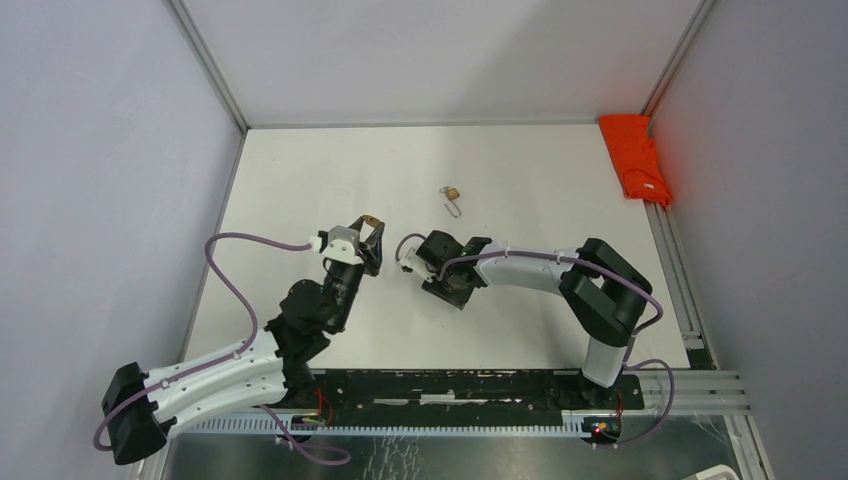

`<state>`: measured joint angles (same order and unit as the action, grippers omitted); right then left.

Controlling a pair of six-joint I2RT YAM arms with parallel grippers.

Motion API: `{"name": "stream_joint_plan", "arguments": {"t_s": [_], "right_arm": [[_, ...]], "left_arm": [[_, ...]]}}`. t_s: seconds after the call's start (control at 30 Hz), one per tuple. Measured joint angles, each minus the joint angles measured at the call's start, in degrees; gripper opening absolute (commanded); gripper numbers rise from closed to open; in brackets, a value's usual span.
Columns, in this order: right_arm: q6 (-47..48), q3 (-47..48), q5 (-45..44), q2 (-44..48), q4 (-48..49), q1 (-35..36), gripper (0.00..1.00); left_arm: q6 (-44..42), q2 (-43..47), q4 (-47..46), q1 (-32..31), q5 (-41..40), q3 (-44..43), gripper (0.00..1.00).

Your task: Unlock with the key

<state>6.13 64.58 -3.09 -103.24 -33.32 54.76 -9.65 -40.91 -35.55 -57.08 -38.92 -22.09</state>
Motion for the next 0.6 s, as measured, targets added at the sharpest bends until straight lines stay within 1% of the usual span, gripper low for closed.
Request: {"name": "stream_joint_plan", "arguments": {"t_s": [0.17,0.37,0.6], "right_arm": [[0.24,1.03,0.02,-0.81,0.07,0.0,0.37],[0.28,1.77,0.07,-1.49,-0.17,0.0,0.33],[0.15,1.86,0.11,-1.6,-0.2,0.0,0.24]], "left_arm": [[0.0,0.33,0.35,0.02,0.0,0.04,0.02],[0.0,0.57,0.79,0.11,-0.02,0.22,0.02],[0.0,0.59,1.18,0.11,0.0,0.42,0.02]]}}
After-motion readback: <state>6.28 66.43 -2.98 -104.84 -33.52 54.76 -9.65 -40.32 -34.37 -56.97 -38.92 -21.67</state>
